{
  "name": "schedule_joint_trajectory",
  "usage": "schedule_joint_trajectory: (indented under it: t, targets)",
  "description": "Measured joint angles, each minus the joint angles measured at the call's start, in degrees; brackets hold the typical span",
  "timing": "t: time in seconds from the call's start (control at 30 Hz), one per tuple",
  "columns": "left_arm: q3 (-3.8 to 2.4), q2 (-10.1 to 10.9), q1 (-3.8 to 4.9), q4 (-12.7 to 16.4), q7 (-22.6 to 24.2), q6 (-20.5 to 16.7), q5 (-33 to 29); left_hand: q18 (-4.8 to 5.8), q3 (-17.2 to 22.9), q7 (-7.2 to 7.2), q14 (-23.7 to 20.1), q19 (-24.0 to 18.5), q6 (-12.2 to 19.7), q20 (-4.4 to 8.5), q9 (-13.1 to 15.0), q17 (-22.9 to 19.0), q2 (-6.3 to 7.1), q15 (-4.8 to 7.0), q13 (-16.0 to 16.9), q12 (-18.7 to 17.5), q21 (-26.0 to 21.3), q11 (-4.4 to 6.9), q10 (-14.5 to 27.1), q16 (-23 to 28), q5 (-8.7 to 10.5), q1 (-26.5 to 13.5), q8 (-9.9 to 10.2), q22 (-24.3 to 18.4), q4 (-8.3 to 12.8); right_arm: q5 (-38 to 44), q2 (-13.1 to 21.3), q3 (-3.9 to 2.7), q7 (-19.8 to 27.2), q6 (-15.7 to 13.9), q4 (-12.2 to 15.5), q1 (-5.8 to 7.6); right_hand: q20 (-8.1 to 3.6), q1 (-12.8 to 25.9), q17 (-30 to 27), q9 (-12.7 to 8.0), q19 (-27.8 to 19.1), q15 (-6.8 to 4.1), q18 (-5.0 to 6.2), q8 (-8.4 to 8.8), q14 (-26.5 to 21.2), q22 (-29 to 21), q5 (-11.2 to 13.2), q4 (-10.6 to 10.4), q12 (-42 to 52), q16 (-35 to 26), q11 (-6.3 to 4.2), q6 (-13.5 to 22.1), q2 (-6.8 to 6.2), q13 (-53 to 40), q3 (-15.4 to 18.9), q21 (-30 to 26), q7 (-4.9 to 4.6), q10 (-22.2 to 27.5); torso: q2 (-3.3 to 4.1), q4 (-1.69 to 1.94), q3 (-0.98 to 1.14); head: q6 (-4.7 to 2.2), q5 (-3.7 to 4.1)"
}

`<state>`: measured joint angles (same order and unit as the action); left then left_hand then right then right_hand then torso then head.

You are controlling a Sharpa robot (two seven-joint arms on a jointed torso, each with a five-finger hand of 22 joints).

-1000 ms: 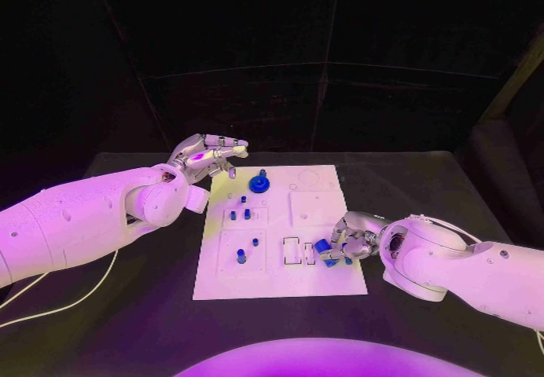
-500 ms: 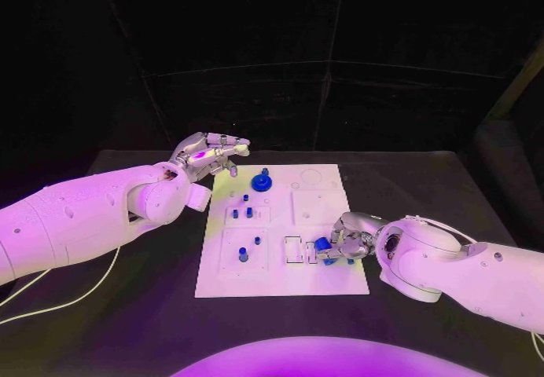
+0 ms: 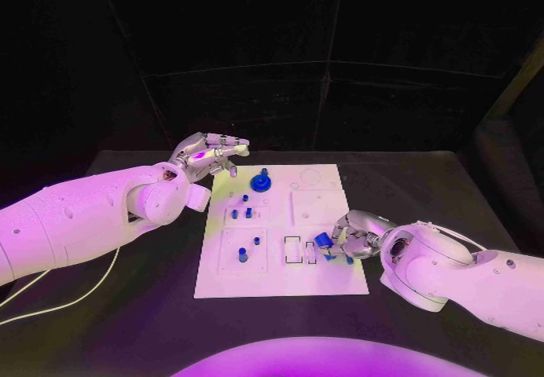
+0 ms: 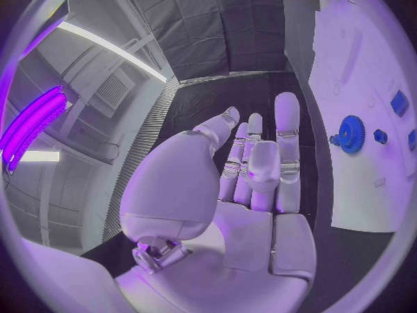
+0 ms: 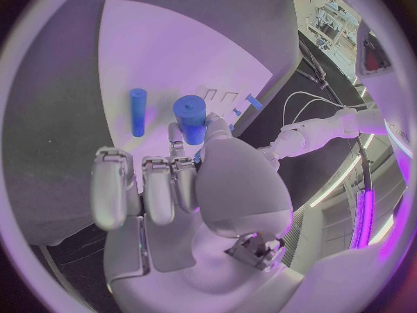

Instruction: Assemble the parts on the task board

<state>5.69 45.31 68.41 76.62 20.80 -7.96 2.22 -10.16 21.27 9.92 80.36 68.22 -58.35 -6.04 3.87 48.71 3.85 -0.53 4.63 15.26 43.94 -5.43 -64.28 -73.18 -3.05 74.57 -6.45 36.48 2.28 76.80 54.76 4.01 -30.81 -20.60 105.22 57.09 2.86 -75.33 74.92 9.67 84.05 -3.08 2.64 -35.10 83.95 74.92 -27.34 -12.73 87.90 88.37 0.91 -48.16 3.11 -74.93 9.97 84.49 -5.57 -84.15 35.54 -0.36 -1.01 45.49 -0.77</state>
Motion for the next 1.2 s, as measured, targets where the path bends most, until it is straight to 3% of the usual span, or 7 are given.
schedule_joint_trajectory:
  t: [0.2, 0.37, 0.7, 0.93, 1.1, 1.2]
  targets:
    - [0.00, -0.18, -0.03, -0.07, -0.02, 0.01, 0.00, 0.00, 0.00, 0.00, 0.00, 0.00, 0.00, 0.00, 0.00, 0.00, 0.00, 0.00, 0.00, 0.00, 0.00, 0.00, 0.00, 0.00, 0.00, 0.00, 0.00, -0.04, 0.00, -2.81, -0.28, -0.01, 1.27, -3.62, 0.95, 0.03, 0.00, 0.00, 0.00, 0.00, 0.00, 0.00, 0.00, 0.00, 0.00, 0.00, -0.21, -0.10, 0.17, 0.00, 0.00, 0.00, 0.00, 0.00, 0.10, 0.01, 0.00, 0.00, -0.02, 0.14, 0.05, -0.17, -0.46]
    - [0.00, -0.28, -0.04, -0.10, -0.03, 0.02, 0.00, 0.00, 0.00, 0.21, 0.00, 0.00, 0.21, 0.00, 0.00, 0.00, 0.00, 0.00, -0.01, 0.00, 0.00, 0.00, 0.00, 0.00, 0.00, 0.00, 0.00, -0.03, 0.00, -4.51, -1.69, -0.01, 1.85, -4.54, 0.72, 0.03, 0.00, 0.00, 0.00, 0.00, 0.00, 0.00, 0.00, 0.00, 0.00, -0.01, -0.22, -0.33, 0.17, 0.00, 0.00, 0.00, 0.00, 0.00, 0.34, 0.01, 0.00, 0.00, -0.08, 0.25, 0.05, -0.29, -0.60]
    - [0.00, -0.85, -0.08, -0.21, -0.04, 0.03, 0.00, 0.00, 0.00, 0.21, 0.00, 0.00, 0.20, 0.00, 0.00, 0.00, 0.00, 0.00, -0.01, 0.00, 0.00, 0.00, 0.00, 0.00, 0.00, 0.00, 0.00, -0.03, 0.00, -6.56, -6.29, -0.01, 1.52, -2.79, -0.58, 0.03, 0.00, 1.19, -0.01, 0.47, 0.00, 0.00, 0.00, -0.06, 0.00, -0.01, 0.52, -1.62, 0.17, 0.21, 0.00, -0.01, 1.11, 0.00, 1.63, 0.22, 0.02, 0.00, -0.07, 0.26, 0.07, -0.73, -0.96]
    - [0.01, -0.91, -0.08, -0.23, -0.04, 0.02, 0.00, 0.00, 0.00, 0.20, 0.00, 0.00, 0.20, 0.00, 0.00, 0.00, 0.00, 0.00, -0.01, 0.00, 0.00, 0.00, 0.00, 0.00, 0.00, 0.00, 0.00, -0.02, 0.00, -7.07, -7.78, -0.01, 0.59, -1.48, -1.65, 0.03, 0.00, 2.64, -0.01, 0.62, 0.00, 0.00, 0.00, -0.65, 0.00, -0.01, 1.39, -2.33, 0.17, 0.21, -0.14, -0.87, 0.77, 0.00, 2.34, 0.22, 0.74, 0.14, -0.02, 0.26, 0.02, -0.80, -1.11]
    - [0.01, -0.93, -0.10, -0.24, -0.04, 0.02, 0.00, 0.00, 0.00, 0.20, 0.00, 0.00, 0.20, 0.00, 0.00, 0.00, 0.00, 0.00, -0.01, 0.00, 0.00, 0.00, 0.00, 0.00, 0.00, 0.00, 0.00, -0.02, 0.00, -7.15, -8.17, -0.01, -0.06, -1.01, -2.16, 0.03, 0.00, 3.35, -0.01, 0.57, 0.00, -0.22, 0.00, -1.00, 0.22, -0.01, 2.83, -2.90, 0.17, 0.21, -0.22, -1.57, 0.85, 0.01, 2.90, 0.22, 1.05, 0.22, 0.01, 0.18, 0.02, -0.80, -1.23]
    - [0.01, -0.94, -0.10, -0.25, -0.04, 0.02, 0.00, 0.00, 0.00, 0.20, 0.00, 0.00, 0.20, 0.00, 0.00, 0.00, 0.00, 0.00, -0.02, 0.00, 0.00, 0.00, 0.00, 0.00, 0.00, 0.00, 0.00, -0.02, 0.00, -7.15, -8.33, -0.01, -0.39, -0.83, -2.38, 0.03, -0.12, 3.99, -0.01, 0.58, -0.13, -0.43, 0.01, -1.32, 0.00, -0.01, 4.92, -3.41, 0.17, 0.21, -0.43, -1.71, 1.02, 0.01, 3.41, 0.22, 1.19, 0.03, 0.03, 0.15, 0.02, -0.74, -1.26]
